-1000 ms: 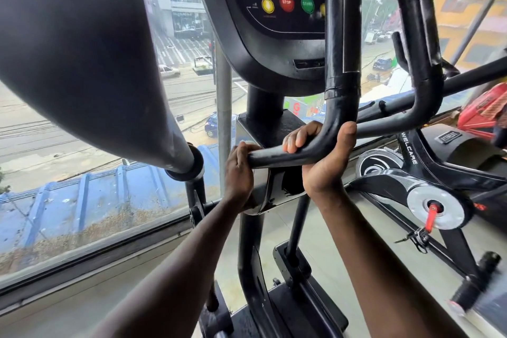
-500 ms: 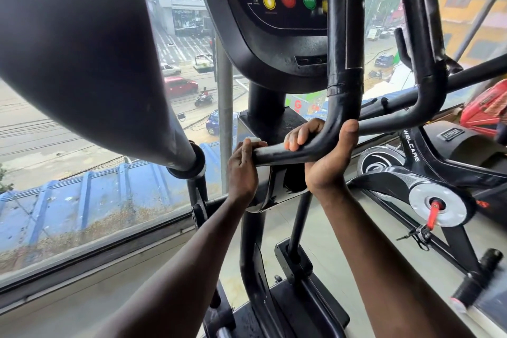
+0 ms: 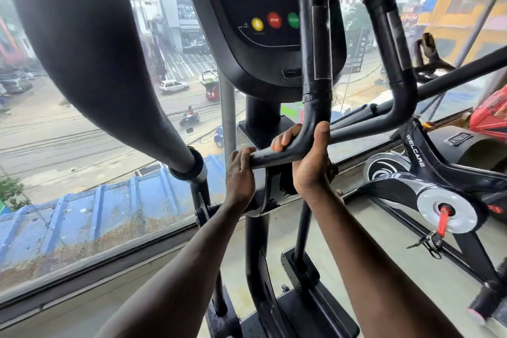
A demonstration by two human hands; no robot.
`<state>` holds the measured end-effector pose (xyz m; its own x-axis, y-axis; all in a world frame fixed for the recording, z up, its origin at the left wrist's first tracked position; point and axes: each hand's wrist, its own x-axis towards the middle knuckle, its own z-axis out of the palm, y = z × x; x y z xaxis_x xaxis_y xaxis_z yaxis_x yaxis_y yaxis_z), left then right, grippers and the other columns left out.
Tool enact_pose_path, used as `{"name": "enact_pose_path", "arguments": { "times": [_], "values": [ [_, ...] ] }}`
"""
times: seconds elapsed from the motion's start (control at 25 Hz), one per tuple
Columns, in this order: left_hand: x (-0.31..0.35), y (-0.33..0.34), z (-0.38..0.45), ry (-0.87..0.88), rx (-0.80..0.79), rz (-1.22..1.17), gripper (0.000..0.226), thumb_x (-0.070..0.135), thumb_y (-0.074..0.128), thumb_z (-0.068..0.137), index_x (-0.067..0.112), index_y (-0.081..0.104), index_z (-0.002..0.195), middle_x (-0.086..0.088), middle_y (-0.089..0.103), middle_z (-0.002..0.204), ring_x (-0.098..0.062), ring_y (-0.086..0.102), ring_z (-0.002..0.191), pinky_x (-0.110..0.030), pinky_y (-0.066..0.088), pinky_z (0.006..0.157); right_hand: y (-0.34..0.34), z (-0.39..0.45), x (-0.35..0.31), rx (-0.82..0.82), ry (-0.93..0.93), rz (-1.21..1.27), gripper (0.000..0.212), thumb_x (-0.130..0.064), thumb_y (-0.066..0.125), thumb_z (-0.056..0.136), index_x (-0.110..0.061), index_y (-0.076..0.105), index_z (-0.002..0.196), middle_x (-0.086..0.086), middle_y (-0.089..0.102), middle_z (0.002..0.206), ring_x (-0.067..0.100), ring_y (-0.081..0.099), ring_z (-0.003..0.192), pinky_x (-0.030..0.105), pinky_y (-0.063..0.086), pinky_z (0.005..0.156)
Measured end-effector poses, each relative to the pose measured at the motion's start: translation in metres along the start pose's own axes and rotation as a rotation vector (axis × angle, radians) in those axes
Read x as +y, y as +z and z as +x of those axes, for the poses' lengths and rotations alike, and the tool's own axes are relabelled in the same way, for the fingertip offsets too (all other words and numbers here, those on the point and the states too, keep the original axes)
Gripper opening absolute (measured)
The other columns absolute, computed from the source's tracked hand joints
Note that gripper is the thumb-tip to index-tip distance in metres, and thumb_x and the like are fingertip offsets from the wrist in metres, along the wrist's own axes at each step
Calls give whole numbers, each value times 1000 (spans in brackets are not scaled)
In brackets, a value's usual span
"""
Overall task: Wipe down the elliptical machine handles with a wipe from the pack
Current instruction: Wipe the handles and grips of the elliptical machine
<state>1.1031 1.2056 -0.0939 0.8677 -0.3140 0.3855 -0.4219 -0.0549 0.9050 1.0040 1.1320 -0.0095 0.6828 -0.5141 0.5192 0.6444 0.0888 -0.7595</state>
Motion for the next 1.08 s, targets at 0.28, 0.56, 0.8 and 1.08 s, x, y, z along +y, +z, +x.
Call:
{"name": "enact_pose_path", "arguments": {
  "times": [0.28, 0.56, 0.8, 1.08],
  "values": [
    [66, 18, -48, 34, 107, -35, 36, 19, 29, 107, 24, 53, 133, 20, 48, 124, 19, 39, 110, 1, 24, 98, -4, -5, -12, -31, 91, -17, 68, -79, 55, 66, -11, 56, 64, 13, 58, 67, 25, 55, 67, 35, 45, 70],
    [133, 36, -82, 61, 147, -188, 41, 48, 25, 103, 36, 48, 134, 13, 54, 138, 17, 46, 120, -3, 33, 99, -27, -33, -40, 164, 50, -260, 9, -30, 55, 96, -24, 57, 102, -6, 58, 101, 3, 59, 93, 14, 45, 77],
    [178, 44, -93, 113, 114, -352, 97, 88, 44, 70, 35, 28, 151, 7, 58, 138, -11, 56, 125, -37, 44, 107, -36, -53, -49, -3, -424, -426, 37, -10, 66, 84, -19, 60, 119, 0, 50, 113, -4, 53, 90, 13, 47, 78],
    [202, 36, -88, 226, 60, -270, 82, 80, 28, 83, 39, 17, 153, 11, 20, 161, 2, 24, 144, -28, 27, 119, -30, -16, -77, -44, -636, -760, 11, -15, 67, 86, -21, 70, 95, -9, 59, 85, -3, 50, 74, 18, 45, 63]
  ]
}}
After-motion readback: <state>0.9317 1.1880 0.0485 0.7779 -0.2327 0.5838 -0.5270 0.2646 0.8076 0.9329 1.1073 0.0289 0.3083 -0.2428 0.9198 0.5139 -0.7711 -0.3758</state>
